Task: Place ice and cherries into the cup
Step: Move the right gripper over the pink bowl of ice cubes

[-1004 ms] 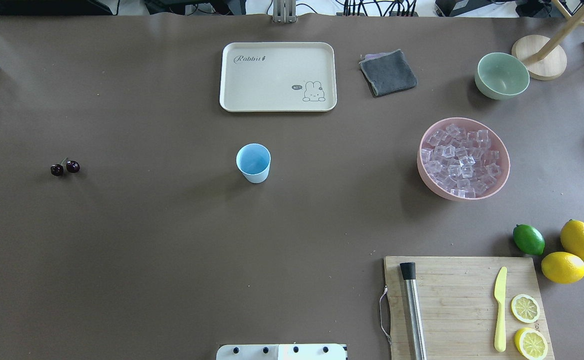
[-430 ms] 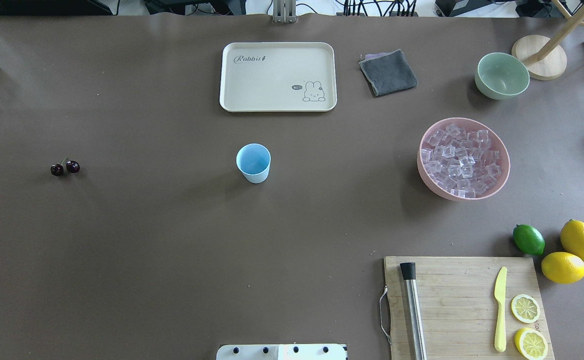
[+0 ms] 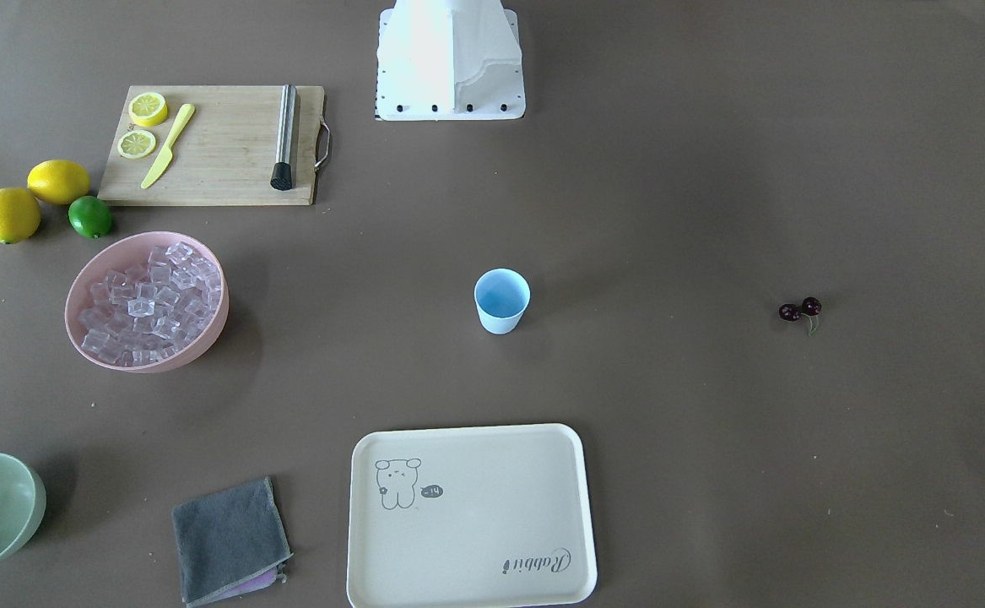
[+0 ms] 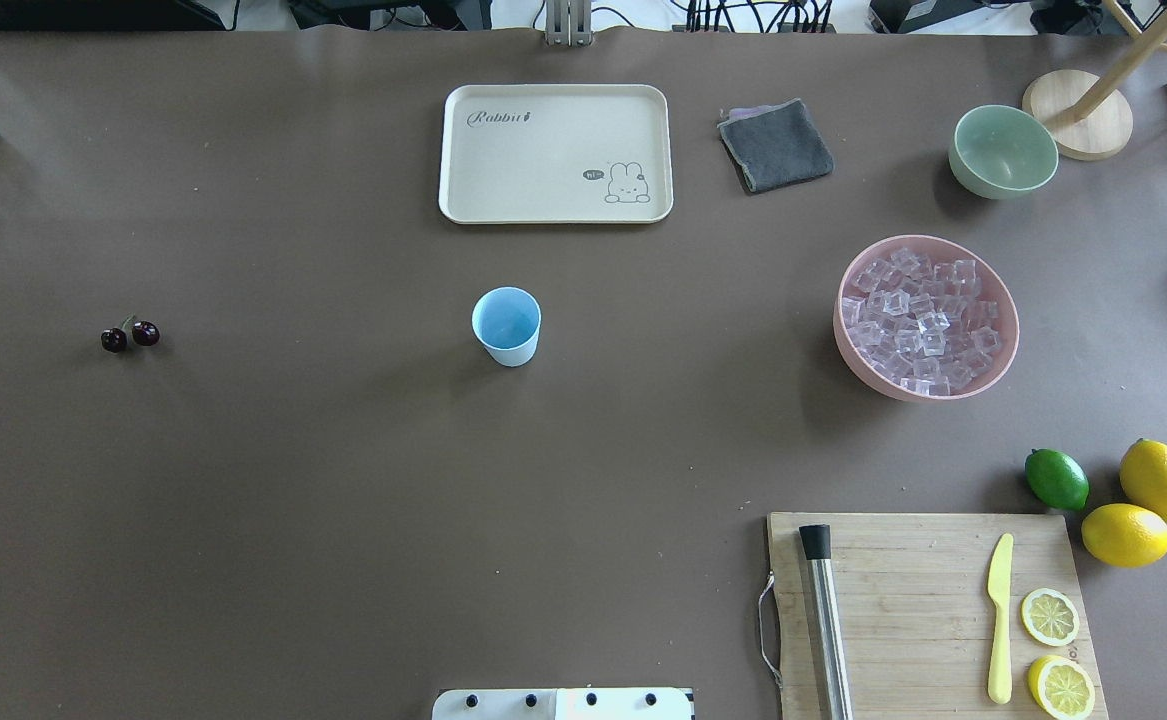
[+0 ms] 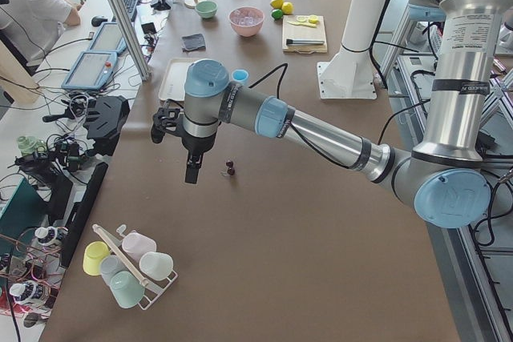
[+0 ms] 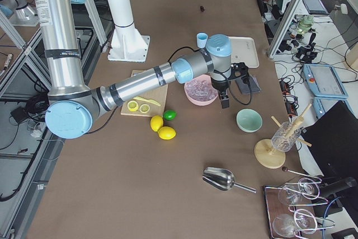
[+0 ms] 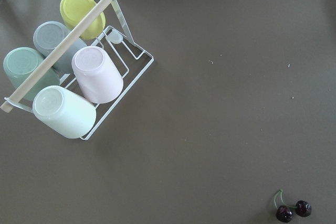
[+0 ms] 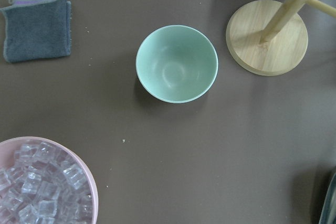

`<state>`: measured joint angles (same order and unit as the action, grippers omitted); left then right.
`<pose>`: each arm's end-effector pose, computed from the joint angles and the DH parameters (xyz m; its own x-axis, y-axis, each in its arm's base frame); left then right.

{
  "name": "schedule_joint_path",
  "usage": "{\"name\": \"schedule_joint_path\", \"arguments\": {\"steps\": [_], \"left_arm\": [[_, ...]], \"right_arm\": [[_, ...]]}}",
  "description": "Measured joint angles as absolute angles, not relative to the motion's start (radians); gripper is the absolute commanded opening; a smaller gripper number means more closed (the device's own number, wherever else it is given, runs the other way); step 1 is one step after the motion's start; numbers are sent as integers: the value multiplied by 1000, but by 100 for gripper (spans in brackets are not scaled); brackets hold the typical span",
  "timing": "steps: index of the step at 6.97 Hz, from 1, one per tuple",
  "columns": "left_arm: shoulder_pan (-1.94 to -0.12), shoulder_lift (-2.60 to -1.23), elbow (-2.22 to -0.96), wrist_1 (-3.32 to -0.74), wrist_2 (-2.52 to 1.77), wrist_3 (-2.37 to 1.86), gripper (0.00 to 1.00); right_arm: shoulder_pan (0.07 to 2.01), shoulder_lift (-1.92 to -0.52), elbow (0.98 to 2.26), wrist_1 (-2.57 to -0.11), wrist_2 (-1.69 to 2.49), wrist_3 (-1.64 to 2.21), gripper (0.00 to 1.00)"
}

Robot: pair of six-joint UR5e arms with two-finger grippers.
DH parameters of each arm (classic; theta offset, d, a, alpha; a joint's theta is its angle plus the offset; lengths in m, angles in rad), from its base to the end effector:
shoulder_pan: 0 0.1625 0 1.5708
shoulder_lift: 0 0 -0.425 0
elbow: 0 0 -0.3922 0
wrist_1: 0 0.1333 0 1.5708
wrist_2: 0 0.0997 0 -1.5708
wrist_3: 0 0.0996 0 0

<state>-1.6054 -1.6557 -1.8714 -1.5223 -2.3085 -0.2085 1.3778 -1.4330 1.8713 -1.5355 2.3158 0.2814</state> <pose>-0.0842 -0.5153 0.4751 0.7243 -0.0028 -0.6894 0.1866 0.9635 0.1921 -0.0382 -0.5383 0.4367 0.6835 -0.1844 0.7063 -0.0199 0.9625 0.2706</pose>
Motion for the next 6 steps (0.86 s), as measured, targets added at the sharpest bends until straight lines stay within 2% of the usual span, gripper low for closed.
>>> {"name": "schedule_joint_path", "arguments": {"steps": [4,6], "left_arm": [[-1610,-1633,-1890,-1523,-2309,-213,98],[-1610,-1637,-1885,-1523,-2308,-214,98]], "right_arm": [[1172,-1303,1874,-1534,2305,535,100],[1051,-1288,1875,-1533,2259,604,100]]}}
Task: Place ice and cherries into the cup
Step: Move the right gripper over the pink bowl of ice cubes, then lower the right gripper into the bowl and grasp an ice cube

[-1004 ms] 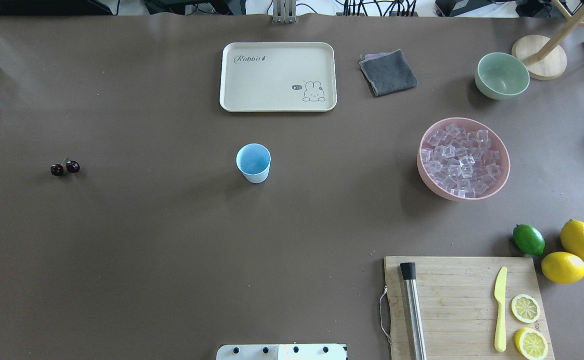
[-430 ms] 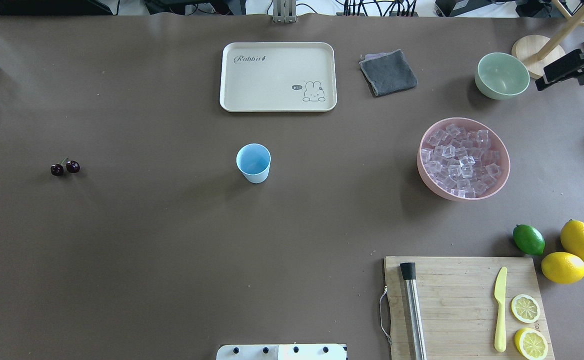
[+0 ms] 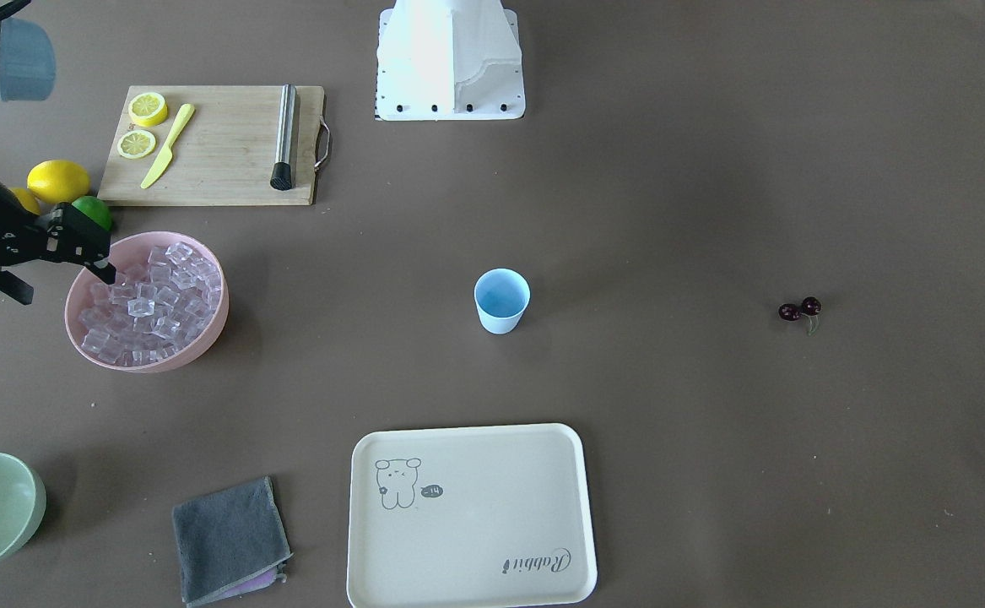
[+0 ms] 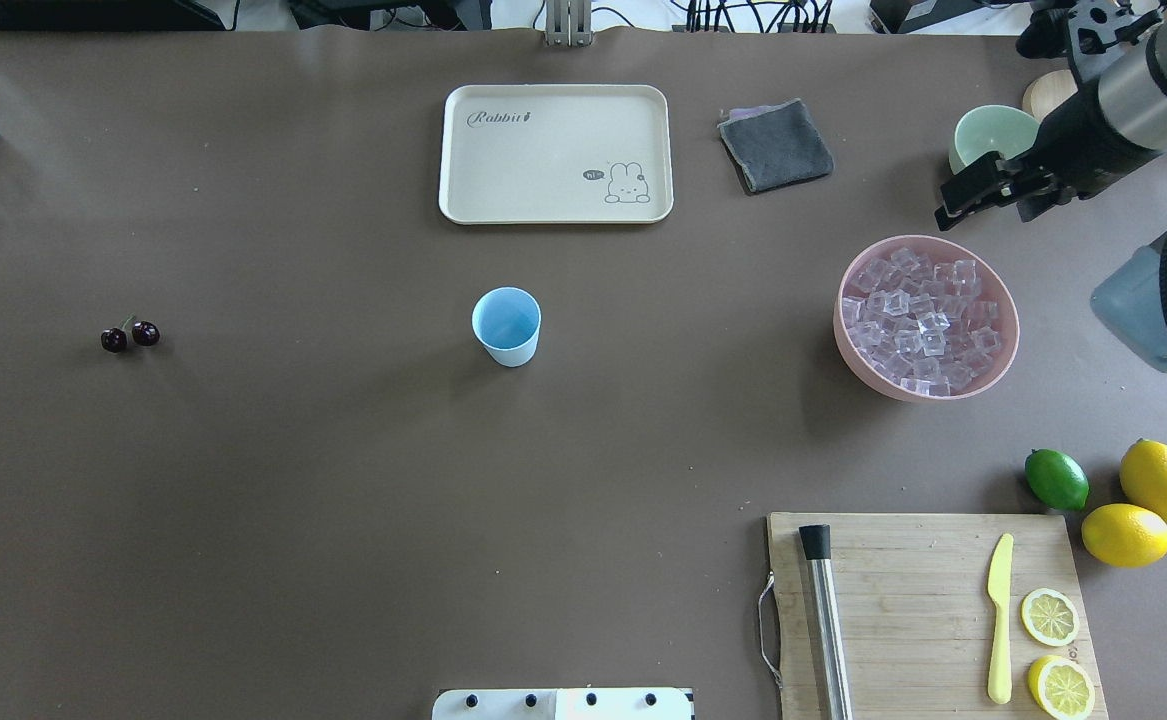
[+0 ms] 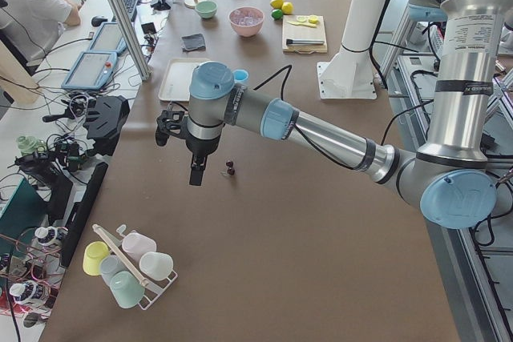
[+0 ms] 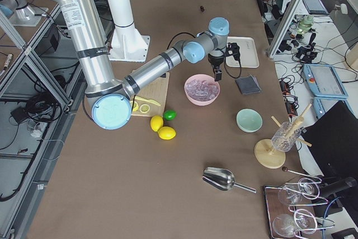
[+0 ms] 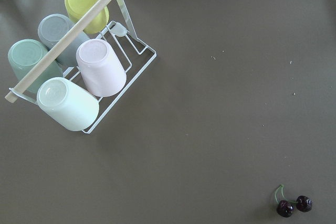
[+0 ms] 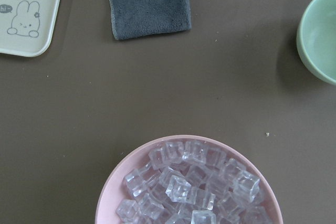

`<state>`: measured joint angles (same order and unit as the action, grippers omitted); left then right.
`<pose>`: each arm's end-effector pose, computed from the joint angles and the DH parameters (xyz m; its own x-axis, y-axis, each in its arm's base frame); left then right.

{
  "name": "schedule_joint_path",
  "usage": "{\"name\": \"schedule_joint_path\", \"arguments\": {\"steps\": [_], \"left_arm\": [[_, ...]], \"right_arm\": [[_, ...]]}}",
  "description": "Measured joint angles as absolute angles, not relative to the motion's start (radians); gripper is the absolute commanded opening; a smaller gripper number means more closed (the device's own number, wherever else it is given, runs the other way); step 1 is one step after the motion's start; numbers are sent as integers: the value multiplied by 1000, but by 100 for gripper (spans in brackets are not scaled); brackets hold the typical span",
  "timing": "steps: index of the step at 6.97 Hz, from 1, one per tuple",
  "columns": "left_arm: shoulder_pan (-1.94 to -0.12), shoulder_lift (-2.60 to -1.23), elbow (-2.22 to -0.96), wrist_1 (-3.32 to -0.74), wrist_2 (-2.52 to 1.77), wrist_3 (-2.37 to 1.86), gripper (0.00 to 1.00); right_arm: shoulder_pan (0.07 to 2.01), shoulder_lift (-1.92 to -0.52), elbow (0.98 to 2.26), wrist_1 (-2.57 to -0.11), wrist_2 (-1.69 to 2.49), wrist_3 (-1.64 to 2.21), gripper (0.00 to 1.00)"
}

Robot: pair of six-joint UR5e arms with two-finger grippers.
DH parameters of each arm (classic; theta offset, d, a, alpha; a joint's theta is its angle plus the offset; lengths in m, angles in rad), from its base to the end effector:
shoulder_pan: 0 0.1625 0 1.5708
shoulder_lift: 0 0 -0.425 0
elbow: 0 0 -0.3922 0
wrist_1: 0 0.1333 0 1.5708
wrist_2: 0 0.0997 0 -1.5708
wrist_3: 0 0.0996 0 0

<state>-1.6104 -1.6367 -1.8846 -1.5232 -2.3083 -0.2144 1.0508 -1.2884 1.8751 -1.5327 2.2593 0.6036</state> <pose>-0.0865 -0.5075 0.4784 0.7232 -0.0156 -0.6905 0.1958 0.9634 0.1833 -0.2229 -0.5302 0.3576 0.6284 -0.1819 0.7563 0.0562 0.9804 0.1891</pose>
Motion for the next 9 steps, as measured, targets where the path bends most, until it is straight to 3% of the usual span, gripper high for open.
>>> {"name": "schedule_joint_path", "arguments": {"steps": [3,9], "left_arm": [[-1609,-1647,-1881,-1525,-2309,-212,98],[-1609,-1637,-1809,-1632,-2309,-214,98]], "right_arm": [[901,-1301,1864,-1534,2150,648,100],[841,-1324,1788,-1465,2019,638,100]]}}
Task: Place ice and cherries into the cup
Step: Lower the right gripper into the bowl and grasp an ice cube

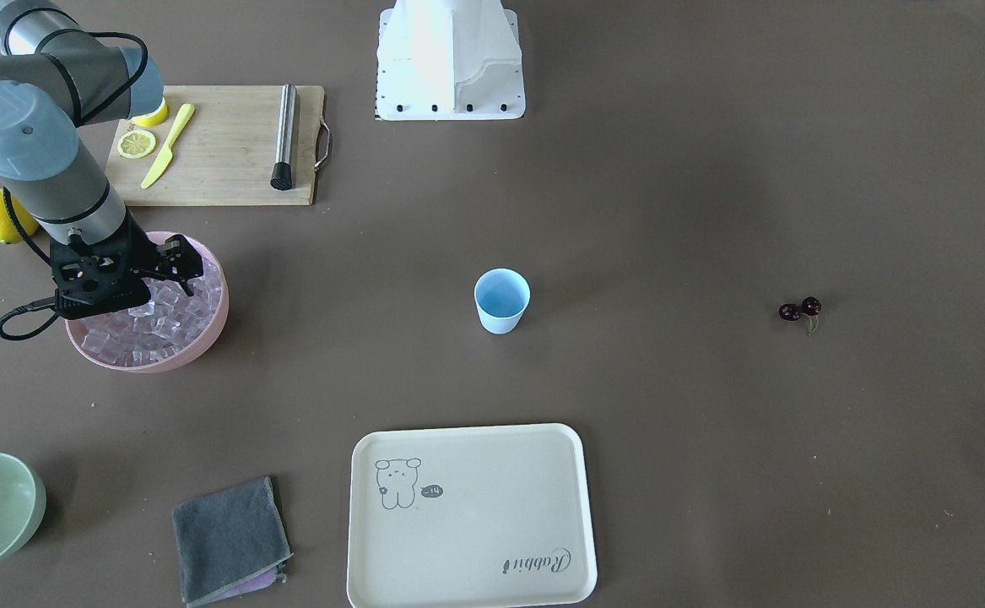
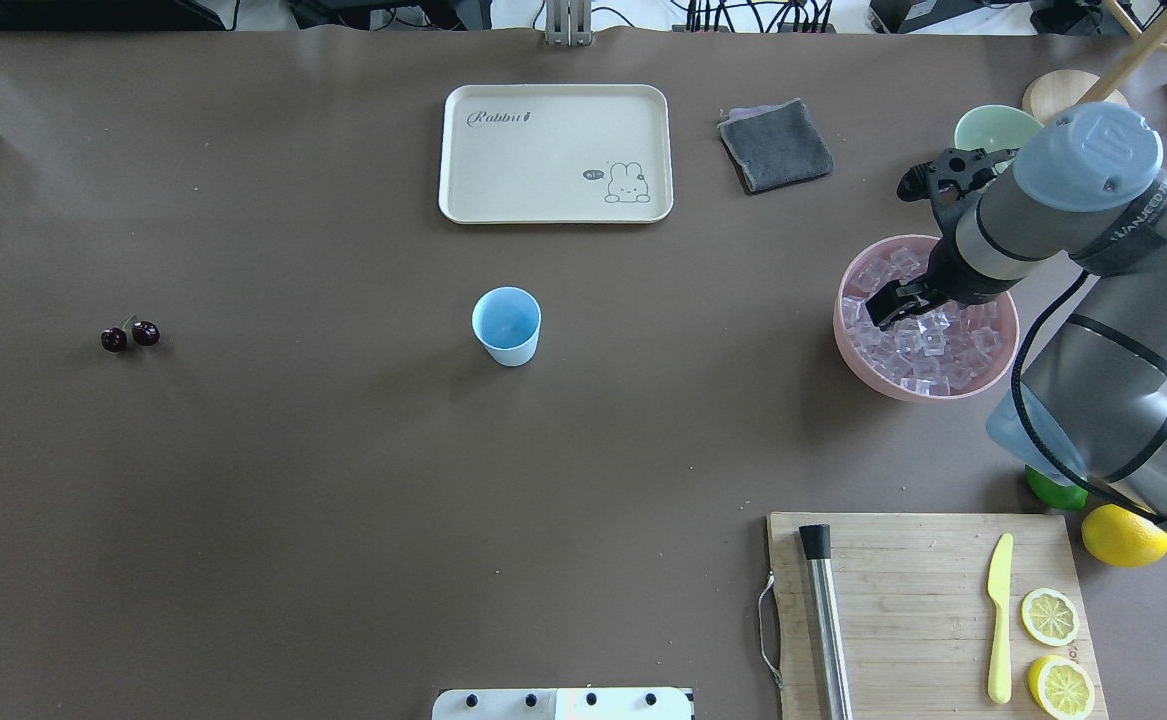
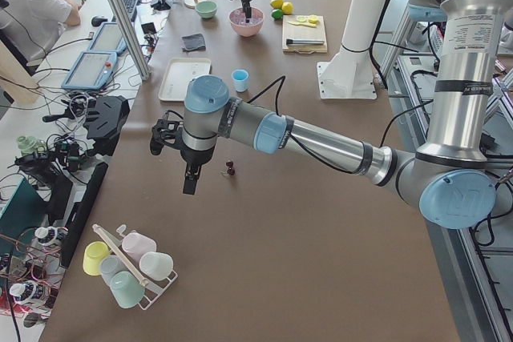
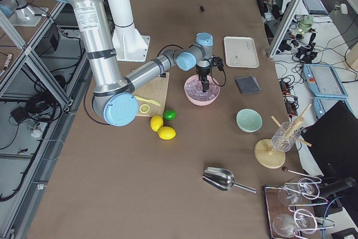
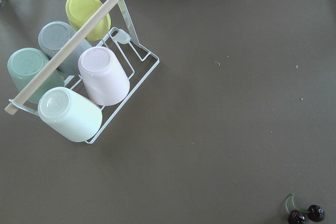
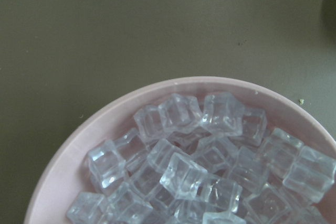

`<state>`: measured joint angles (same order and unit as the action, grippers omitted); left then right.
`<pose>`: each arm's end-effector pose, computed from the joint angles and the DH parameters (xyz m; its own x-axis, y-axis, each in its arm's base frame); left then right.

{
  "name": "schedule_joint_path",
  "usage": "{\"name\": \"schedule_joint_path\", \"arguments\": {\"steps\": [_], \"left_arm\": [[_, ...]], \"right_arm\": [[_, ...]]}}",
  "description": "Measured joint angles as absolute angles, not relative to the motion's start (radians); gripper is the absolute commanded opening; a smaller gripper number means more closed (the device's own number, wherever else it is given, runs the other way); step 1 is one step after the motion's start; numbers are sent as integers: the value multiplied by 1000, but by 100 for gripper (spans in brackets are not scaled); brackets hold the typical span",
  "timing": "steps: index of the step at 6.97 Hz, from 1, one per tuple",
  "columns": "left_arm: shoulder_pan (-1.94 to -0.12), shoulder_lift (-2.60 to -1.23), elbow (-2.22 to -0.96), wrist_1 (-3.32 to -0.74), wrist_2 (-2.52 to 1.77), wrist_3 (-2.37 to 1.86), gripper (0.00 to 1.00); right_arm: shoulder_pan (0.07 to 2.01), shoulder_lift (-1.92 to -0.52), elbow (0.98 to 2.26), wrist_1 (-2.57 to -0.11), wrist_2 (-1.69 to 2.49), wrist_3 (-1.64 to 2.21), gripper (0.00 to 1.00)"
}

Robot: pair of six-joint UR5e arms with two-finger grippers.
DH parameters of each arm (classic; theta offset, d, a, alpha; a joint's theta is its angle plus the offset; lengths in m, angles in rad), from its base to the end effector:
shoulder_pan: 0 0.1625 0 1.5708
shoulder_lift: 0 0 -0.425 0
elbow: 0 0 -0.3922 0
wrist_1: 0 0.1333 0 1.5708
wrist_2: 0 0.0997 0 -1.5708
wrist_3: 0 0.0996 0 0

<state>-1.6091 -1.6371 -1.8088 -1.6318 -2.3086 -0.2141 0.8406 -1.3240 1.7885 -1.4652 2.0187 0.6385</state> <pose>-0.0862 -0.5189 0.5023 0.7239 0.0087 -0.6898 0.1940 0.9570 0.2156 -0.3243 -0.4974 0.4207 0.7487 -0.2488 0.6144 0.1436 0.9658 0.2161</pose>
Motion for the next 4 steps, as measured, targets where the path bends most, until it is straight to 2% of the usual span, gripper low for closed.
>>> {"name": "schedule_joint_path", "arguments": {"steps": [2,3,4], "left_arm": [[-1609,-1637,-1808,-1641,-2309,-215,98],[-1609,-1635,-1812,-1642,-2309,-214,98],[-1610,-1634,-1814,-1643,-2309,-214,98]], "right_arm": [[840,-1340,1741,-1391,2016,644,99],[839,-1346,1737,-1377,2016,647,80],[839,-1350,1739,-1372,2017,648,50]]}}
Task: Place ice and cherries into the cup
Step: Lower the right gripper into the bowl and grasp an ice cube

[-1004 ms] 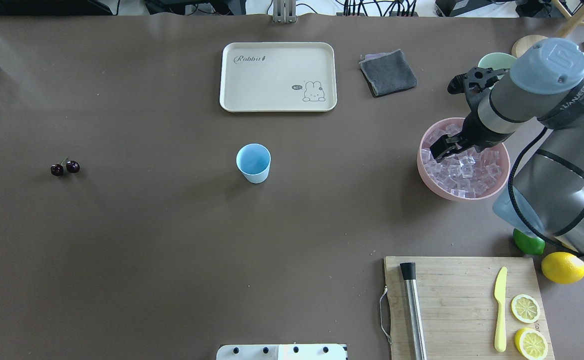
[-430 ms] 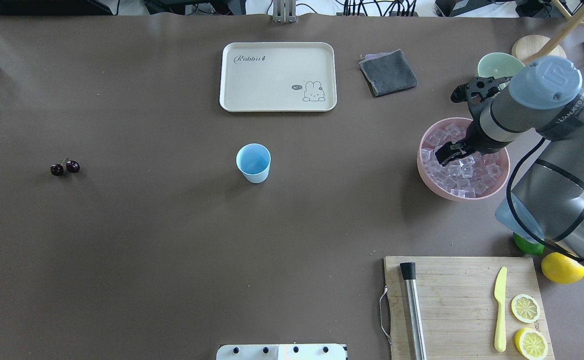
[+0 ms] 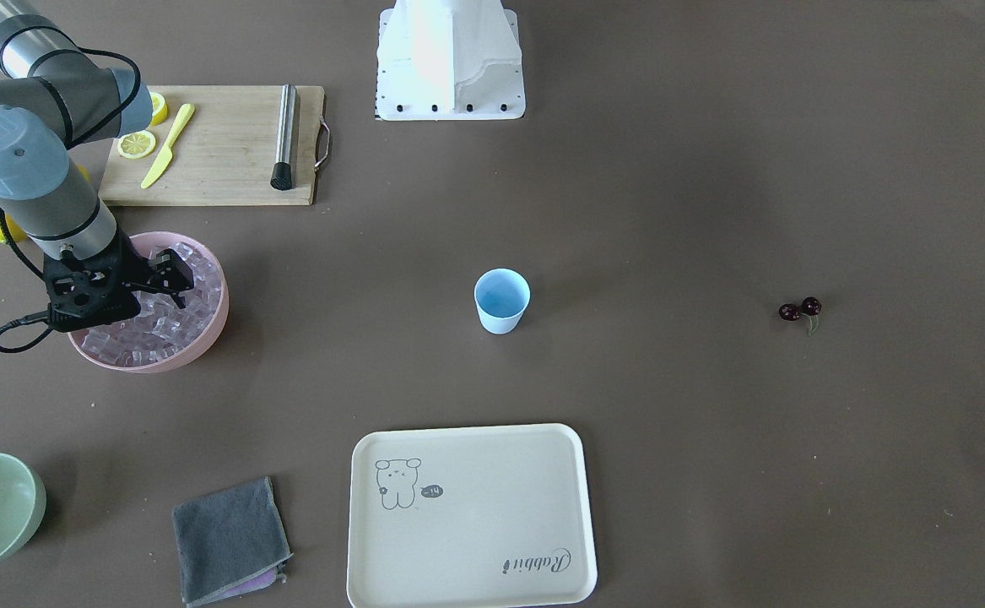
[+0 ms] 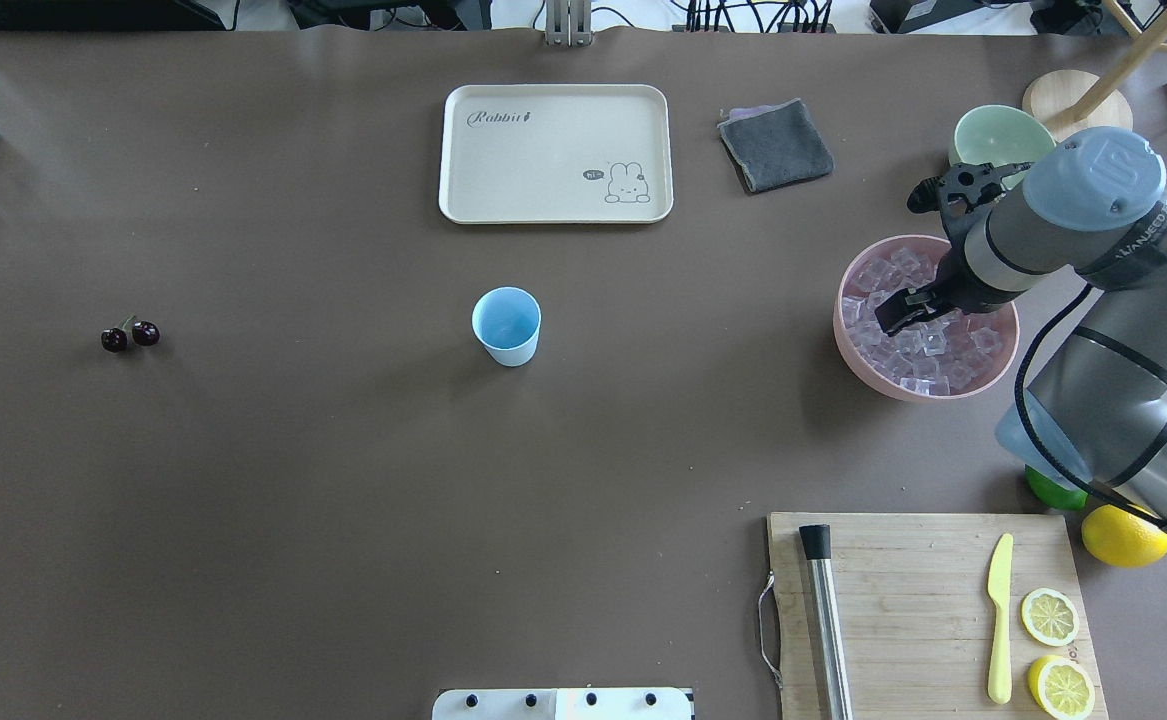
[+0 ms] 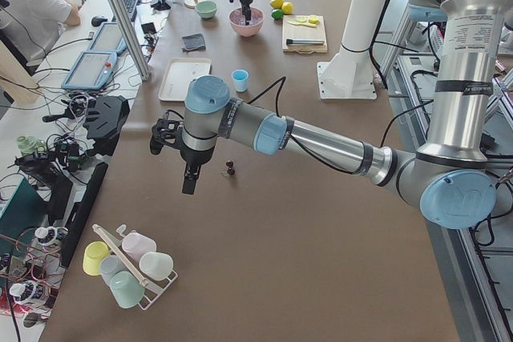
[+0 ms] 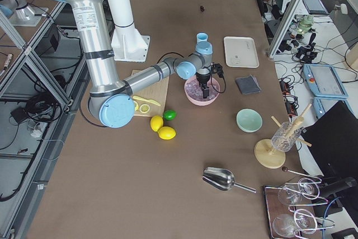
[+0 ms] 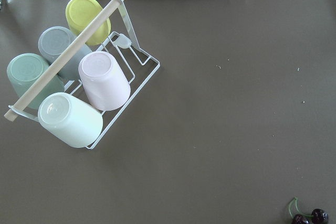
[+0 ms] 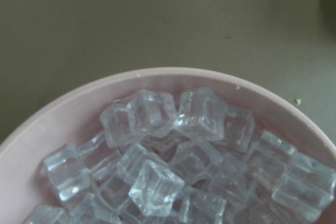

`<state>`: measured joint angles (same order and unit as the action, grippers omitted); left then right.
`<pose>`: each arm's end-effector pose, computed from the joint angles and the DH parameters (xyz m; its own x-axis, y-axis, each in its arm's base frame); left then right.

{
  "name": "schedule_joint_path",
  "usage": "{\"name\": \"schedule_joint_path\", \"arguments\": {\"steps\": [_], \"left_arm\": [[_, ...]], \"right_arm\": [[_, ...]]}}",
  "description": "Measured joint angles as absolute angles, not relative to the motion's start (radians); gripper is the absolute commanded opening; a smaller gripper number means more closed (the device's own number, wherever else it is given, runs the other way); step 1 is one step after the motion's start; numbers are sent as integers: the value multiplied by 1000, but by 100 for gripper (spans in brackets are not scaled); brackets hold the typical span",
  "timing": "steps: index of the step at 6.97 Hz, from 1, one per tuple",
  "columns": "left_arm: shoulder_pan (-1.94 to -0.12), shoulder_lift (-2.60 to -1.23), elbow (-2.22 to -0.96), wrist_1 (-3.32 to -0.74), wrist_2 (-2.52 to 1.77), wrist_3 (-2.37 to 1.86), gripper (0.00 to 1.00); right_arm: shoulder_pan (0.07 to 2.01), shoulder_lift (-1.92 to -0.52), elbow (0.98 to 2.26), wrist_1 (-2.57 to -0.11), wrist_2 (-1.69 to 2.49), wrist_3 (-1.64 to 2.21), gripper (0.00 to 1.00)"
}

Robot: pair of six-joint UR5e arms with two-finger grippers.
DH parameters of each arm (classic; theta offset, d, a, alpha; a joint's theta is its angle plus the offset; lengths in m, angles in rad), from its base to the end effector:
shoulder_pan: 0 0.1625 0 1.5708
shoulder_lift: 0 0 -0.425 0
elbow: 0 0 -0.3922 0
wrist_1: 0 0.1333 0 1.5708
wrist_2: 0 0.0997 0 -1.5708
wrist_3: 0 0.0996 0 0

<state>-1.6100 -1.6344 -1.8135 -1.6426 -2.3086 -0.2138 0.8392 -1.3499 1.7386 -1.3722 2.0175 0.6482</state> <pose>-0.0867 -0.5178 0.5001 0.7243 0.0171 -0.6892 0.1945 0.9540 0.2281 -0.3262 -0.4985 0.4481 0.7433 -0.2483 0.6212 0.1347 0.9651 0.2246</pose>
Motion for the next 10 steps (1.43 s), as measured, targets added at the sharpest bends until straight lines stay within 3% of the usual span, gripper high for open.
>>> {"name": "schedule_joint_path", "arguments": {"steps": [1,2,10], "left_arm": [[-1610,-1633,-1815,-1643,-2309,-213,98],[-1611,-1632,-1820,-1643,-2309,-214,98],[-1613,-1596,-1851,-1643,-2308,-215,98]], "right_arm": [[839,-1351,1743,-1370,2018,650,15],[838,-1353,1757,-1369,2018,665,1],[826,-1365,1792,-1376,1977,705,0]]}}
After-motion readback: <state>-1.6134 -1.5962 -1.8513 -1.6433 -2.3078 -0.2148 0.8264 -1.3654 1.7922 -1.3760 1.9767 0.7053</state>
